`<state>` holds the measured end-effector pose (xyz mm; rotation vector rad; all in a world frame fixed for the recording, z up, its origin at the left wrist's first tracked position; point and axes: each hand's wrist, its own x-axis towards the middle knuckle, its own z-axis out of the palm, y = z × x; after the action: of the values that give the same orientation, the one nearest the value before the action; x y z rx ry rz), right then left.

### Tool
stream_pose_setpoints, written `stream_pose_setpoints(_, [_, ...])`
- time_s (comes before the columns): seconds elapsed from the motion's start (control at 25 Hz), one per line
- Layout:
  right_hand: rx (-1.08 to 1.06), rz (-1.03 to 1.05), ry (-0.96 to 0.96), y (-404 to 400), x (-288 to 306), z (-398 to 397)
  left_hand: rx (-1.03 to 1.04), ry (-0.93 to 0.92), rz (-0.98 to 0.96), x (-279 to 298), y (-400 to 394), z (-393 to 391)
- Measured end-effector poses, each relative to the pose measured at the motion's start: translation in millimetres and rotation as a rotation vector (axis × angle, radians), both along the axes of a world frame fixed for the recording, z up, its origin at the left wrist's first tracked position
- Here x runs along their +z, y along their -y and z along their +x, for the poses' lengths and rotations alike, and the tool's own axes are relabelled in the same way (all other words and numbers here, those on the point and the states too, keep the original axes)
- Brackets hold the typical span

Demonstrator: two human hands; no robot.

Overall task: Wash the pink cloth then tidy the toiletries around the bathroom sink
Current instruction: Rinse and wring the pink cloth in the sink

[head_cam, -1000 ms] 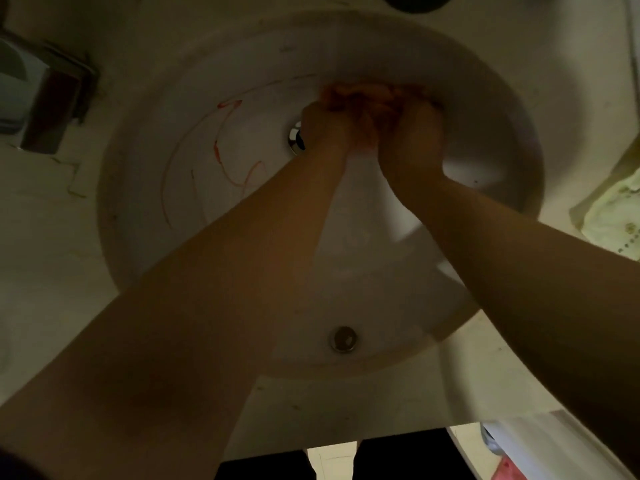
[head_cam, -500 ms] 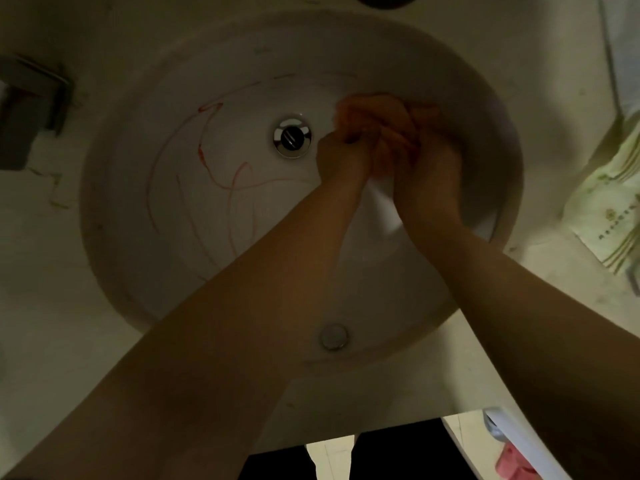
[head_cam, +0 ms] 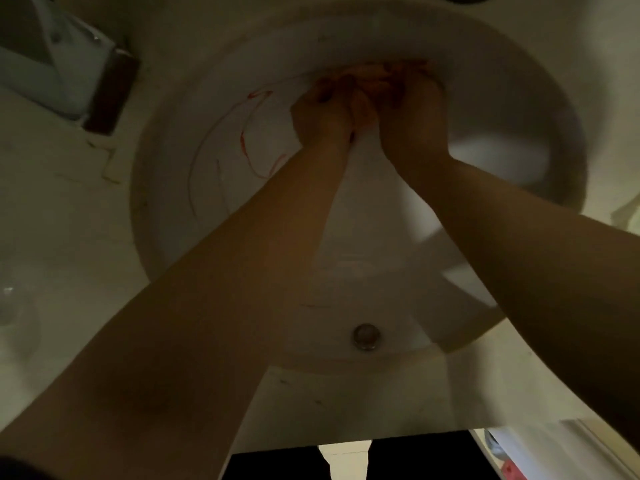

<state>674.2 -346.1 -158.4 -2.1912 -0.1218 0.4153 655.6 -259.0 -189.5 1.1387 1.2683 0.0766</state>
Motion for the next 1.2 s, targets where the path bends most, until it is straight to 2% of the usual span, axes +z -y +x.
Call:
stream_pose_setpoints(0.08, [0.074,-0.034,-0.027,-23.5,-3.0,-1.4,0.057,-0.071,0.072,-1.0,-18.8,-13.2])
stream_pose_setpoints(0.16, [0.118,-0.034,-0.084,-43.7,-5.0,-5.5,0.128,-0.062,0.116,-6.2,-35.4,-27.3])
stream_pose_setpoints(0.28, [0.250,-0.080,0.036,-55.7,-4.0,-16.7,0.239,-0.020,0.206,-8.1,-43.7,-39.5])
stream_pose_setpoints(0.4, [0.211,-0.040,0.042,-45.9,-7.4,-12.3,0.290,0.048,0.145,-4.6,-34.5,-34.1])
stream_pose_setpoints(0.48, [0.158,-0.071,0.057,-30.0,-7.9,-6.9,0.224,0.075,0.096,0.9,-23.0,-25.9])
stream_pose_setpoints(0.6, [0.063,-0.055,0.082,7.8,-6.4,2.5,0.022,0.045,0.079,5.3,2.0,-7.9])
stream_pose_setpoints(0.72, [-0.148,-0.004,0.027,45.8,0.9,1.3,-0.136,0.121,-0.052,13.2,32.4,10.3])
stream_pose_setpoints(0.84, [-0.253,-0.098,0.012,64.6,-0.6,-3.9,-0.303,0.134,0.031,15.6,47.7,18.0])
stream_pose_setpoints(0.92, [-0.262,-0.144,0.016,60.6,-4.7,0.1,-0.330,0.134,0.114,14.6,45.5,17.1])
stream_pose_setpoints(1.04, [-0.221,-0.039,-0.024,34.3,-0.6,5.0,-0.237,0.135,0.177,6.9,27.7,8.8])
stream_pose_setpoints(1.2, [0.073,-0.006,-0.062,-17.1,18.4,-5.7,0.028,0.090,0.250,-0.5,-13.4,-20.4])
